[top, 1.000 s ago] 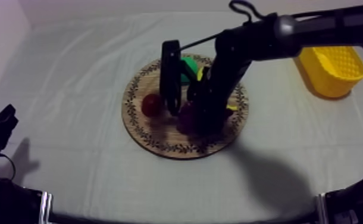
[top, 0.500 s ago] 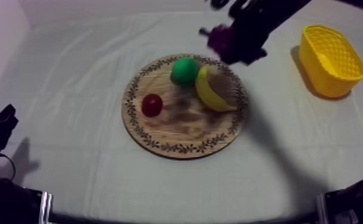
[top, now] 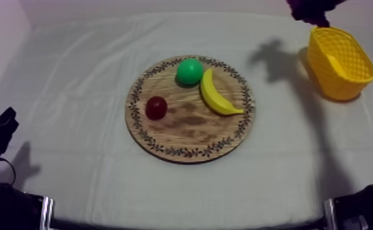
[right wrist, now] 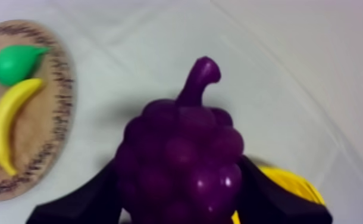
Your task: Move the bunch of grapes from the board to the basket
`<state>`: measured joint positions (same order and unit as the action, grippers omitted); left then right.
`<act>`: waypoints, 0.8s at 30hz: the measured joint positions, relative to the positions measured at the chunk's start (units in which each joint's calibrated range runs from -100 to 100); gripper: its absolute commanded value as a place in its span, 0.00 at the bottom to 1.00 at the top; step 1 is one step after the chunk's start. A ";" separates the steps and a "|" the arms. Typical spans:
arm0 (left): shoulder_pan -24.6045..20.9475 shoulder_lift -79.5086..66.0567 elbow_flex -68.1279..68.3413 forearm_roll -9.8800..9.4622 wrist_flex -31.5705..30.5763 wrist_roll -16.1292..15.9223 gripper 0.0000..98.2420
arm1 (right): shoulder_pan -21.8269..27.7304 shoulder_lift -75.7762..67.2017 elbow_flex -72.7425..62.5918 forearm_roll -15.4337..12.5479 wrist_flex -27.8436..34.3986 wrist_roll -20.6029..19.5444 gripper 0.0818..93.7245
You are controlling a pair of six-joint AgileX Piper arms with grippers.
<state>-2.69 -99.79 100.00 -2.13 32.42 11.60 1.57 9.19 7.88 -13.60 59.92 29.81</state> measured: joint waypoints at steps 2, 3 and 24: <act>0.00 0.00 0.00 0.00 0.00 0.00 0.00 | 2.20 0.94 -0.36 0.26 -0.67 -0.19 0.41; 0.00 0.00 0.00 0.00 0.00 0.00 0.00 | 3.19 1.40 -0.36 0.48 -1.01 -0.36 0.41; 0.00 0.00 0.00 0.00 0.00 0.00 0.00 | 9.53 5.49 -0.82 4.94 -4.18 -8.06 0.80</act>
<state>-2.69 -99.79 100.00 -2.13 32.42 11.60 11.09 14.68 7.06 -8.67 55.74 21.75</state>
